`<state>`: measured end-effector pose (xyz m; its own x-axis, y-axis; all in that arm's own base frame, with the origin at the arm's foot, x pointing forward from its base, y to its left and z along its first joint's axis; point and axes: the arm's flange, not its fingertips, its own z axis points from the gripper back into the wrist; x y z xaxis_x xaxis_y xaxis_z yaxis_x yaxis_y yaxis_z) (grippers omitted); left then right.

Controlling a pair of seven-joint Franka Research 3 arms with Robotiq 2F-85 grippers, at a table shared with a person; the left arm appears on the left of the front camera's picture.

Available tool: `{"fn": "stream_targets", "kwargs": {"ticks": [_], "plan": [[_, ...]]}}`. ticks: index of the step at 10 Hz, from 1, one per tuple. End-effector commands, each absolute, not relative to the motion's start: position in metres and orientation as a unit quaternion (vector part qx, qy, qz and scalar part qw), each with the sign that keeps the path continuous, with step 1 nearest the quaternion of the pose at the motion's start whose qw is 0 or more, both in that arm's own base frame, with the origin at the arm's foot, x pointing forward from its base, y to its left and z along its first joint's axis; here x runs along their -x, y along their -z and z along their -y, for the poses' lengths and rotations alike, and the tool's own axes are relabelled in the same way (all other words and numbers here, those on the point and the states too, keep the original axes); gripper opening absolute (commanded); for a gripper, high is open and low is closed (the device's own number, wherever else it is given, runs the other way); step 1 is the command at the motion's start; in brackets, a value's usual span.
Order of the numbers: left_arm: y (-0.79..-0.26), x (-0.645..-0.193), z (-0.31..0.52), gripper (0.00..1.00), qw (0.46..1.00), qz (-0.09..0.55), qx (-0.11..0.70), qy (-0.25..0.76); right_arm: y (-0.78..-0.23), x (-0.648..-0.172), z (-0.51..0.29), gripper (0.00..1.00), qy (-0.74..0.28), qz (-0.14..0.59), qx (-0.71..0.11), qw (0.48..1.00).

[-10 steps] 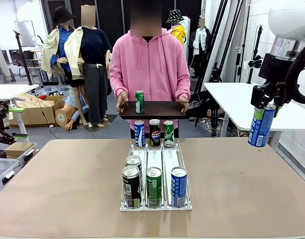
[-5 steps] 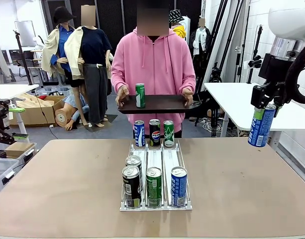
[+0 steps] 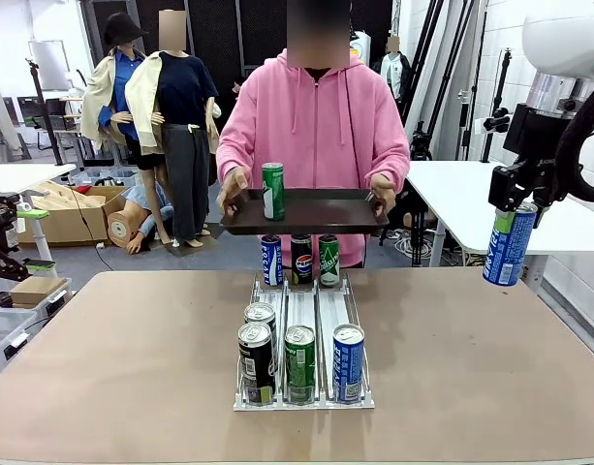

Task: Retrieve and hand over the desired beverage to the person.
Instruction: Place the picked can on the Handle tray extended by the person.

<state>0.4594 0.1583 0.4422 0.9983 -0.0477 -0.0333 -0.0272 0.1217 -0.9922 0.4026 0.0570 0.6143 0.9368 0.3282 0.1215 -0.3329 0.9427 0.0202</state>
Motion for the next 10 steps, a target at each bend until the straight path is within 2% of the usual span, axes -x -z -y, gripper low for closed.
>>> {"fn": "stream_targets", "kwargs": {"ticks": [1, 10], "plan": [[-0.4433, -0.4596, -0.1584, 1.00, 0.749, -0.025, 0.662, 0.001, -0.6158, -0.4022, -0.0582, 0.00, -0.164, 0.061, -0.020, 0.984], [-0.4433, -0.4596, -0.1584, 1.00, 0.749, -0.025, 0.662, 0.001, -0.6158, -0.4022, -0.0582, 0.00, -0.164, 0.061, -0.020, 0.984]]}}
